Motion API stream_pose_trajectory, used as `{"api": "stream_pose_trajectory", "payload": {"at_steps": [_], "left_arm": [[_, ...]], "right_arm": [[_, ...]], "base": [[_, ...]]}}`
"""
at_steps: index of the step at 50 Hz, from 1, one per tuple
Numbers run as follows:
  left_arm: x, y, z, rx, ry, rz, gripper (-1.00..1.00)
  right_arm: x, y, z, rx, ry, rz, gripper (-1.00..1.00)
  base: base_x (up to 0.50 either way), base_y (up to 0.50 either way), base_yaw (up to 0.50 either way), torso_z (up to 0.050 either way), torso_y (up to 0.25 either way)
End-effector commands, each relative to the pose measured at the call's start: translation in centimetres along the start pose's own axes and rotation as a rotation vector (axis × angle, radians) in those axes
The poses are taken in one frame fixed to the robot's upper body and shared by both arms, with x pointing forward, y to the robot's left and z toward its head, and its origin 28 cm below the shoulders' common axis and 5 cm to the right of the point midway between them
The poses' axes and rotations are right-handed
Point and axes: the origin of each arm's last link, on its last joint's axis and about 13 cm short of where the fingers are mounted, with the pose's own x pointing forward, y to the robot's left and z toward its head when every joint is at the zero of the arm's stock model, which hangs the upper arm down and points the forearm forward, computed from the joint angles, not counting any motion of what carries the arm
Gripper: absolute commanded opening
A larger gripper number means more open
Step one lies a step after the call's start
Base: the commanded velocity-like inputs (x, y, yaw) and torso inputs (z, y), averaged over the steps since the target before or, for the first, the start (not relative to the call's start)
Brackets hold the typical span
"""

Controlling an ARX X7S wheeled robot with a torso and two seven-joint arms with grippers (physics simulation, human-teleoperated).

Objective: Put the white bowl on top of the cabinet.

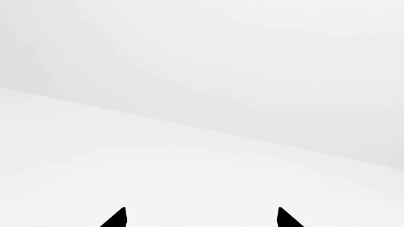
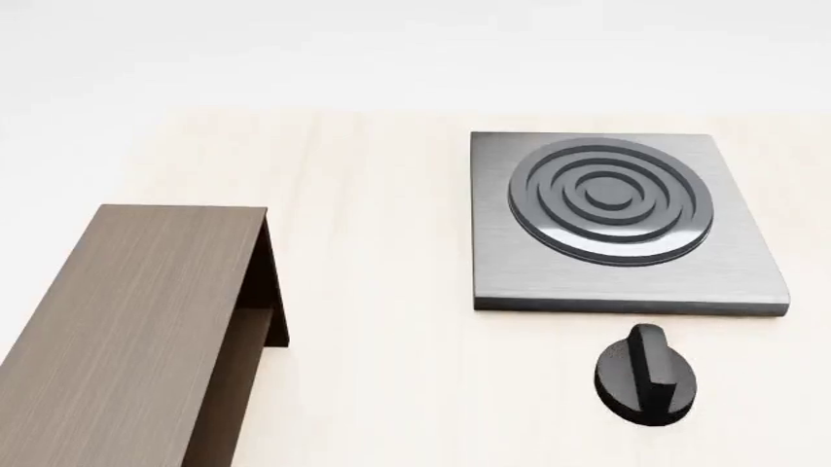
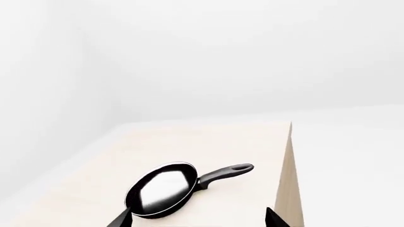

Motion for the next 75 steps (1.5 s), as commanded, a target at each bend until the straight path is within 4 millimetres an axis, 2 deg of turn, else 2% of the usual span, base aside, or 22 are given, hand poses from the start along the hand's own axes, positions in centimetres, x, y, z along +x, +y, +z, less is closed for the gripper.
{"api": "stream_pose_trajectory", "payload": {"at_steps": [1,13,20,29,51,75], "left_arm": [[0.0,0.0,0.0,0.001,0.000,0.001,1.00],[0.0,0.0,-0.1,0.002,0.000,0.002,1.00],[0.0,0.0,-0.1,0.003,0.001,0.001,1.00],[0.0,0.0,-0.2,0.005,0.003,0.000,1.00],[0.0,-0.1,-0.2,0.009,0.002,-0.001,1.00],[0.0,-0.1,-0.3,0.010,0.002,-0.001,1.00]], "right_arm": [[0.7,0.9,0.6,-0.022,0.033,0.004,1.00],[0.9,1.7,0.6,-0.058,0.085,0.011,1.00],[1.6,2.6,0.5,-0.093,0.206,0.012,1.00],[1.5,3.7,0.9,-0.113,0.338,0.034,1.00],[1.6,3.7,0.3,-0.117,0.480,0.000,1.00],[2.5,5.0,-0.7,-0.161,0.576,0.006,1.00]], "base": [[0.00,0.00,0.00,0.000,0.000],[0.00,0.00,0.00,0.000,0.000],[0.00,0.00,0.00,0.000,0.000],[0.00,0.00,0.00,0.000,0.000],[0.00,0.00,0.00,0.000,0.000],[0.00,0.00,0.00,0.000,0.000]]}}
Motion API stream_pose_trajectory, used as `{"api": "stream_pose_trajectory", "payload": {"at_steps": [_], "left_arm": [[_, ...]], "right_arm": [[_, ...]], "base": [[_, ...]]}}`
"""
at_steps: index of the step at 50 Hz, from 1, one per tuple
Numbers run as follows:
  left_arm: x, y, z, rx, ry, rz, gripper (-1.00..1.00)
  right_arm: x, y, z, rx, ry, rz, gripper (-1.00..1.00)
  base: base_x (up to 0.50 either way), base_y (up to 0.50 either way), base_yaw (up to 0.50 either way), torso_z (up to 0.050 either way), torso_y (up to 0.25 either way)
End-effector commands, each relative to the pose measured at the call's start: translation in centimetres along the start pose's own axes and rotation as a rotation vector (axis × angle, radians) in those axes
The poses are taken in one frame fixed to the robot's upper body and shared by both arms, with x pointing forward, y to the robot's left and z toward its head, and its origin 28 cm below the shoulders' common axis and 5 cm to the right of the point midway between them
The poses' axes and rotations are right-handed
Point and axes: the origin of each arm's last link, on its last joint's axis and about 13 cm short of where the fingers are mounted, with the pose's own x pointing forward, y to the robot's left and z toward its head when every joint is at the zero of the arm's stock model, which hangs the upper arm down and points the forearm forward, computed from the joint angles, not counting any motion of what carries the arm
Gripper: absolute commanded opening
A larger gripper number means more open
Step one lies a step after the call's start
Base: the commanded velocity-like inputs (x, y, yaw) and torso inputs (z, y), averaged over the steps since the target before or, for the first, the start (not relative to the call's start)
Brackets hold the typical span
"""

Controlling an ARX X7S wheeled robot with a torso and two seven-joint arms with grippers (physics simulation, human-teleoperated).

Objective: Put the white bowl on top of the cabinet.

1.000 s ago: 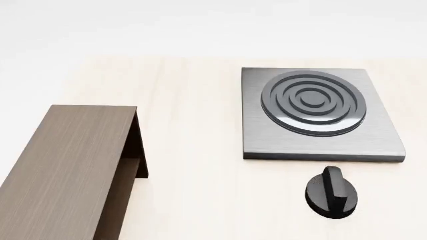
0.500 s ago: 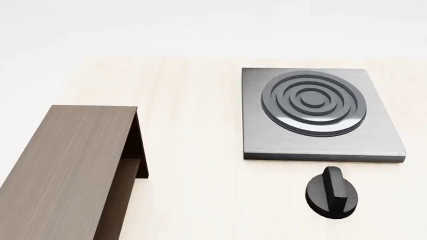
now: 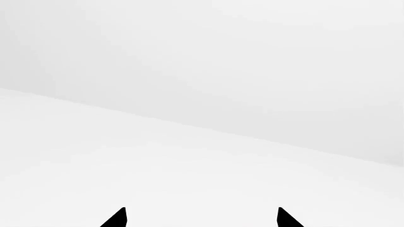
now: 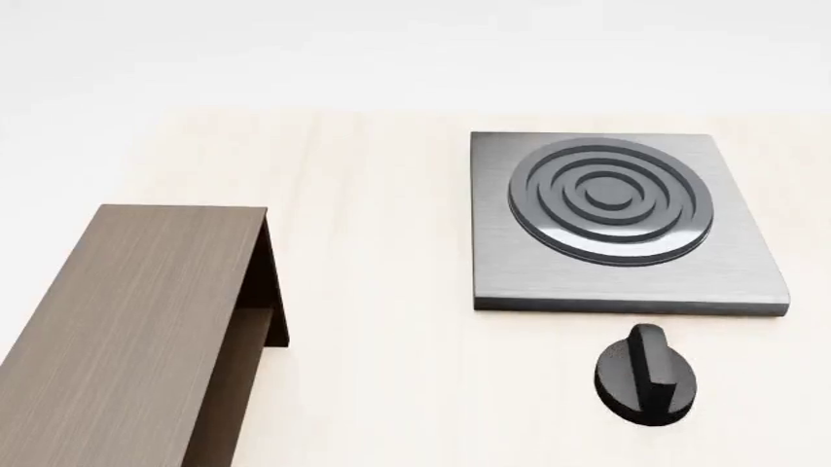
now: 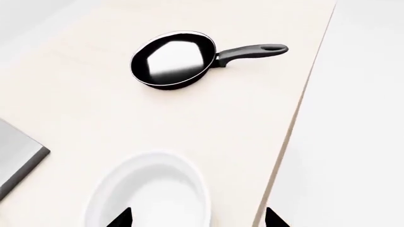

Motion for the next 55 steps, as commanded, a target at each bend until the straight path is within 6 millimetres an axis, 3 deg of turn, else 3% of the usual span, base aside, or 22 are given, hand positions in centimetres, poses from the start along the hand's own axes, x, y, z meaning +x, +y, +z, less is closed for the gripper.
{"api": "stream_pose_trajectory", "payload": {"at_steps": [1,11,33,35,36,39,55], "left_arm": [[0.0,0.0,-0.1,0.002,0.000,-0.001,1.00],[0.0,0.0,-0.1,0.005,0.000,0.001,1.00],[0.0,-0.1,-0.1,0.010,-0.001,0.001,1.00],[0.0,-0.1,-0.1,0.010,-0.001,0.001,1.00],[0.0,-0.1,-0.1,0.010,-0.001,0.001,1.00],[0.0,-0.1,-0.1,0.011,-0.002,0.001,1.00],[0.0,-0.1,-0.2,0.014,-0.002,0.001,1.00]], "right_arm": [[0.9,0.6,-0.1,-0.010,0.045,-0.013,1.00],[1.9,1.6,0.1,-0.020,0.080,-0.023,1.00],[3.2,1.5,1.0,-0.009,0.125,-0.047,1.00],[7.9,-1.9,-3.9,-0.133,0.160,-0.385,1.00],[6.4,-0.8,-5.9,-0.240,0.300,-0.268,1.00],[4.3,3.3,0.5,-0.010,0.137,-0.062,1.00],[5.2,4.3,0.3,-0.036,0.160,-0.046,1.00]], "base": [[0.00,0.00,0.00,0.000,0.000],[0.00,0.00,0.00,0.000,0.000],[0.00,0.00,0.00,0.000,0.000],[0.00,0.00,0.00,0.000,0.000],[0.00,0.00,0.00,0.000,0.000],[0.00,0.00,0.00,0.000,0.000],[0.00,0.00,0.00,0.000,0.000]]}}
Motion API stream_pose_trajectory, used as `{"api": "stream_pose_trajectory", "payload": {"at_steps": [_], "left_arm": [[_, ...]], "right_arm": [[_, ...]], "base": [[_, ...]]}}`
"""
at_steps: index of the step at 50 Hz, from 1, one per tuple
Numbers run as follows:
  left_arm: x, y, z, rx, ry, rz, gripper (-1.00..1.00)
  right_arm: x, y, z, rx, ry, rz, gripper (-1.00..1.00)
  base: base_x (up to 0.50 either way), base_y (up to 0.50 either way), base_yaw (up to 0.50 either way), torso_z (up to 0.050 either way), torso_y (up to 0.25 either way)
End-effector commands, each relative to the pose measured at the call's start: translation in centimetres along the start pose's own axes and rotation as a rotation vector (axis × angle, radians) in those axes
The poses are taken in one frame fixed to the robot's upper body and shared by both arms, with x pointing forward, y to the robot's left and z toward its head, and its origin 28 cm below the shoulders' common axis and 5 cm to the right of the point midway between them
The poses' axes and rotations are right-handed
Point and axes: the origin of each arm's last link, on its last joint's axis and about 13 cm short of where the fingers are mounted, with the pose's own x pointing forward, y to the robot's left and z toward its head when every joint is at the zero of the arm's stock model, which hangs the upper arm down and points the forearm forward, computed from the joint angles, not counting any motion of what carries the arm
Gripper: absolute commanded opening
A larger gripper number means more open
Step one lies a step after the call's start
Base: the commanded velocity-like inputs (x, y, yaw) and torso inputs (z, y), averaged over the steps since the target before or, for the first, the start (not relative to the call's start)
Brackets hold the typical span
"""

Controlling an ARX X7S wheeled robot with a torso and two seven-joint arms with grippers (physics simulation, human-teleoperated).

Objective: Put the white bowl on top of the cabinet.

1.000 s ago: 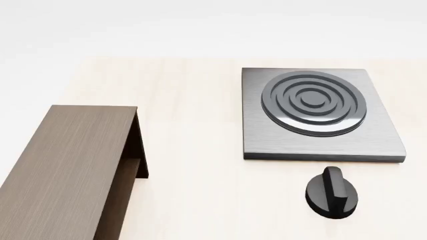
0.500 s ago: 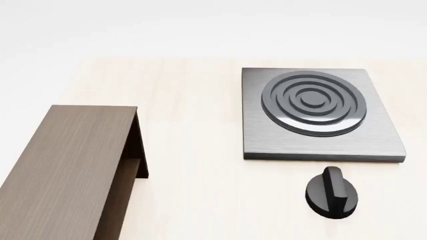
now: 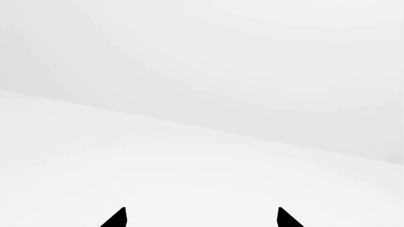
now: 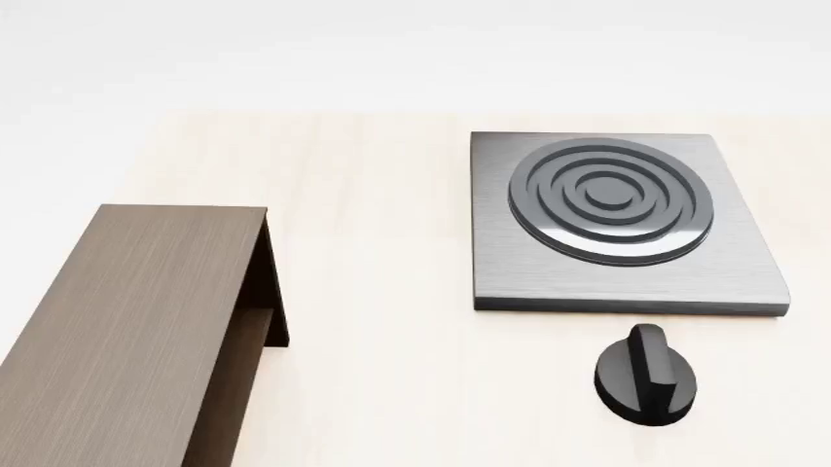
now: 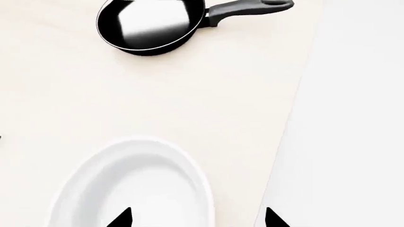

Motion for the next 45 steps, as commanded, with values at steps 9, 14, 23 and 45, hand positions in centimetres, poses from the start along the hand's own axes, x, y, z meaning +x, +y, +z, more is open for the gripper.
{"api": "stream_pose_trajectory", "payload": {"at_steps": [9,14,23,45], "left_arm": [[0.0,0.0,0.0,0.002,0.000,0.001,1.00],[0.0,-0.1,-0.1,0.003,0.001,-0.001,1.00],[0.0,0.0,-0.1,0.002,-0.003,-0.003,1.00],[-0.1,-0.1,0.0,-0.004,-0.013,-0.025,1.00]], "right_arm": [[0.5,1.8,-0.3,-0.029,0.020,0.035,1.00],[1.2,1.7,-0.4,-0.019,0.040,0.020,1.00],[1.9,1.8,-0.8,-0.020,0.057,0.008,1.00],[3.0,2.0,-1.5,-0.025,0.080,-0.004,1.00]], "base": [[0.00,0.00,0.00,0.000,0.000],[0.00,0.00,0.00,0.000,0.000],[0.00,0.00,0.00,0.000,0.000],[0.00,0.00,0.00,0.000,0.000]]}}
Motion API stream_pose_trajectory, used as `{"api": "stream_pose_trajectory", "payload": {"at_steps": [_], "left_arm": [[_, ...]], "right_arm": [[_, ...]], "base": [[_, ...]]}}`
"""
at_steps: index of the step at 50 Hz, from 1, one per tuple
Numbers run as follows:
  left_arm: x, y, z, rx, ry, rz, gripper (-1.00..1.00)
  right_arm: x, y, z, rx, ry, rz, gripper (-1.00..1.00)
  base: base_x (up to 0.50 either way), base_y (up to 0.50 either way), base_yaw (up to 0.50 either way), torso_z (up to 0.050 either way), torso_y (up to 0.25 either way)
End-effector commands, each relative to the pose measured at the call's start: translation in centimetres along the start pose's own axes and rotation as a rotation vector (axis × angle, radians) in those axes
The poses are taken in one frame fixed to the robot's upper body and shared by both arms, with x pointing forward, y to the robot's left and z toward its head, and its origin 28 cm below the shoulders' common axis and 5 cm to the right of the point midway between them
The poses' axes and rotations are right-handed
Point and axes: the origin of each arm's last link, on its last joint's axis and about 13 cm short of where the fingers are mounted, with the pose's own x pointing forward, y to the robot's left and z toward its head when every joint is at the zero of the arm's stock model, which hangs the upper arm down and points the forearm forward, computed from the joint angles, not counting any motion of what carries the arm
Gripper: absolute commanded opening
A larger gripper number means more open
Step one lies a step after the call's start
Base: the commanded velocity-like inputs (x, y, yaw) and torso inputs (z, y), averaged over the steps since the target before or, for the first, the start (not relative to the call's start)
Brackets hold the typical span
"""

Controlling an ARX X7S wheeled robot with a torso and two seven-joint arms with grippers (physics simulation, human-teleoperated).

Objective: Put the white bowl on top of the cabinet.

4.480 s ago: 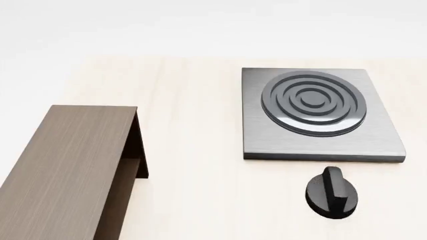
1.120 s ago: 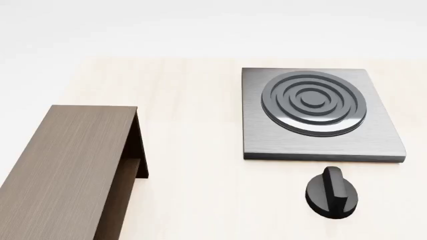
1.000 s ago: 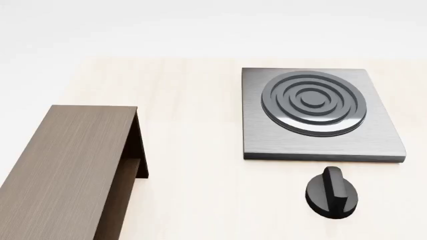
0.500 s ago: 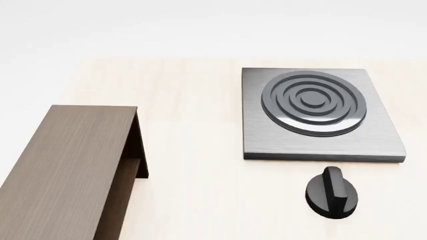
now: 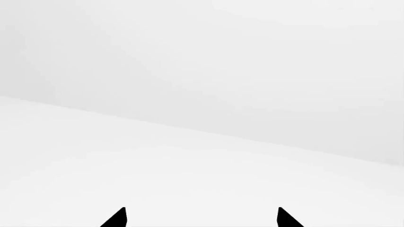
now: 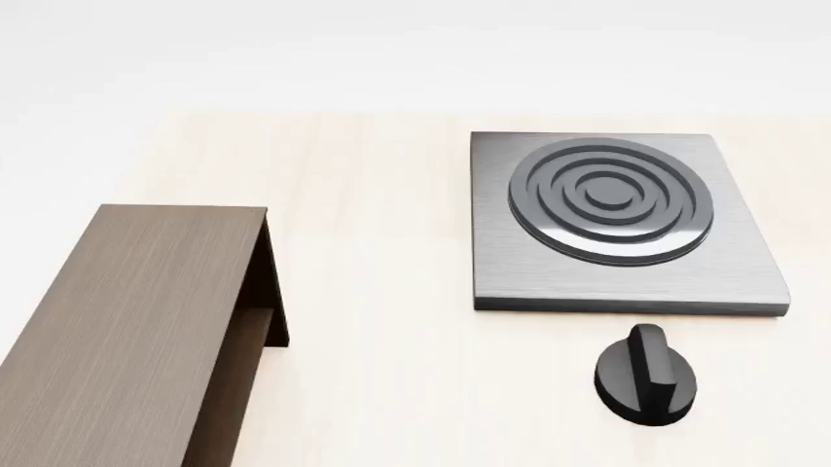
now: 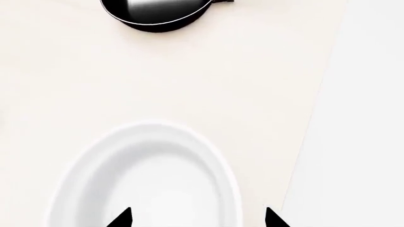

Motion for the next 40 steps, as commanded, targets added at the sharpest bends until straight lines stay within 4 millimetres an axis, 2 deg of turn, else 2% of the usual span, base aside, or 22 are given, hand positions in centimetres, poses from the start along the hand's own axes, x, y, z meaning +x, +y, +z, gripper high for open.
{"api": "stream_pose_trajectory", "payload": {"at_steps": [1,40], "left_arm": [[0.0,-0.1,0.0,-0.002,0.001,-0.001,1.00],[0.0,-0.1,-0.2,0.006,0.007,-0.001,1.00]], "right_arm": [[0.9,0.1,-0.5,-0.003,0.024,-0.014,1.00],[5.0,-0.2,-2.8,0.031,0.141,-0.066,1.00]], "base": [[0.00,0.00,0.00,0.000,0.000],[0.00,0.00,0.00,0.000,0.000]]}}
